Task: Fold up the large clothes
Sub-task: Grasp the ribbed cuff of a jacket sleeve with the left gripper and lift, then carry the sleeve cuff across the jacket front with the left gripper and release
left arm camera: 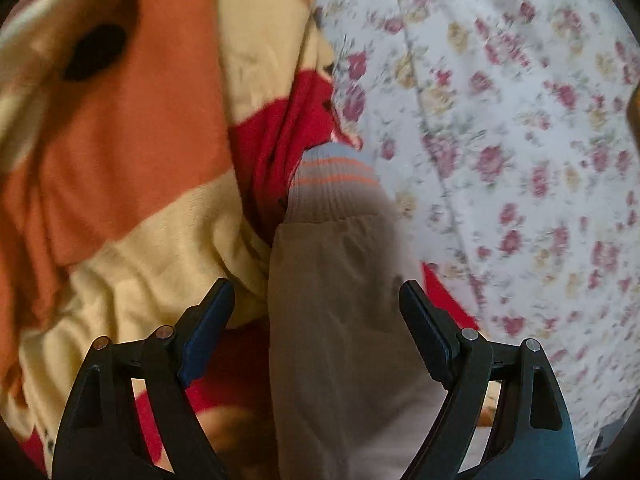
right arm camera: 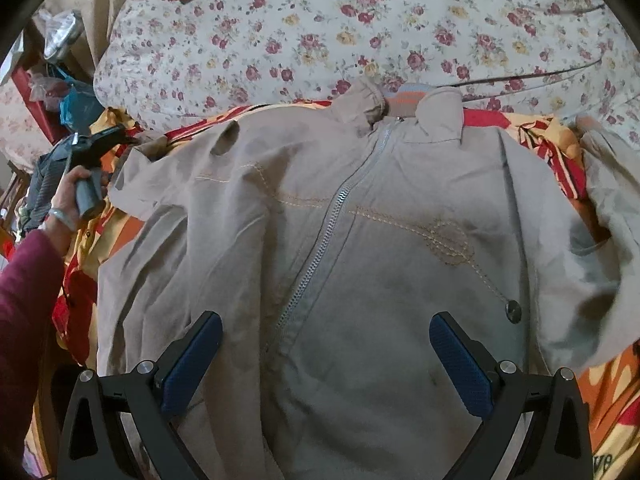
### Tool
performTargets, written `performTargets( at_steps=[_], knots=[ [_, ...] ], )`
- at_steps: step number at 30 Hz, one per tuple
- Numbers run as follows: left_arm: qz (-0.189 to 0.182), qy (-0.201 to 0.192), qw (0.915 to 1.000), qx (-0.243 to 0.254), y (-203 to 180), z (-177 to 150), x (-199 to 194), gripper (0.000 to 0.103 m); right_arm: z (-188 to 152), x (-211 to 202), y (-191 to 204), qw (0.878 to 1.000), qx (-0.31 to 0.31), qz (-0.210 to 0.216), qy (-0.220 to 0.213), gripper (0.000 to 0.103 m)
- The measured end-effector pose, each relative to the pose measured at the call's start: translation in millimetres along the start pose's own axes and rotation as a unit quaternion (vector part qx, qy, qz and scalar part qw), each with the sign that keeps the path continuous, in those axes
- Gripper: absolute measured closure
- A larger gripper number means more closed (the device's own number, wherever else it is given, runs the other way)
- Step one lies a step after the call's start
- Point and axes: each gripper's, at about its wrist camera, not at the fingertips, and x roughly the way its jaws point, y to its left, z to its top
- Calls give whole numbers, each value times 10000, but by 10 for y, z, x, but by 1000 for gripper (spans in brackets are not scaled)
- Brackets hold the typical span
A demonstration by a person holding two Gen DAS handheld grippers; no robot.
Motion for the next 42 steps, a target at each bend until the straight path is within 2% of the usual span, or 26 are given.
performTargets(
  at_steps=[1,3,7,8,12,15,19,22,24,26,28,31,34,35,36,37,39,42],
  knots=[
    [-39,102,9999,44,4,9,49,57,9,13,8,10000,-12,0,9,0],
    [-438,429,9981,43,44,29,112,95,32,33,17,10000,-44,-9,9,0],
    [-1026,137,9945,165,79,71,-258,99,38,62,-4,10000,-14,10,7,0],
    [-1354,67,9905,234,71,76,-458,99,34,59,-11,10000,0,21,2,0],
    [-2021,-160,9772,631,-107,25,-1135,99,-28,5,-46,9999,69,95,-64,0],
    [-2541,-218,9612,1055,-452,-142,-1663,99,-73,-51,-81,9997,165,151,-125,0],
    [-3138,-164,9308,1867,-1202,-576,-2194,99,-139,-192,-117,9992,222,167,-288,0],
    [-3471,93,9034,2517,-1878,-1116,-2369,99,-191,-319,-168,9988,254,144,-389,0],
    [-3534,293,8908,2842,-2257,-1505,-2324,99,-229,-415,-243,9982,334,99,-487,0],
    [-3507,495,8816,3121,-2559,-1910,-2216,99,-258,-480,-330,9975,442,90,-547,0],
    [-3420,832,8778,3249,-2845,-2372,-1948,99,-276,-539,-422,9966,561,74,-597,0],
    [-3251,1247,8752,3358,-3010,-2921,-1559,99,-309,-619,-560,9954,695,15,-659,0],
    [-2864,1797,8714,3556,-3080,-3440,-1109,97,-326,-669,-688,9940,846,-91,-685,0],
    [-2767,2039,8667,3615,-3077,-3589,-982,82,-328,-678,-731,9936,898,-124,-678,0],
    [-2732,2230,8617,3649,-3069,-3713,-927,62,-320,-687,-768,9930,957,-139,-673,0],
    [-2673,2386,8589,3659,-3025,-3801,-899,51,-321,-703,-810,9925,1008,-143,-672,0],
    [-2621,2315,8566,3794,-2929,-3839,-1015,51,-318,-729,-866,9921,1031,-162,-690,0],
    [-2685,1976,8554,3963,-2774,-3680,-1356,47,-270,-737,-890,9921,1000,-191,-733,0]
  ],
)
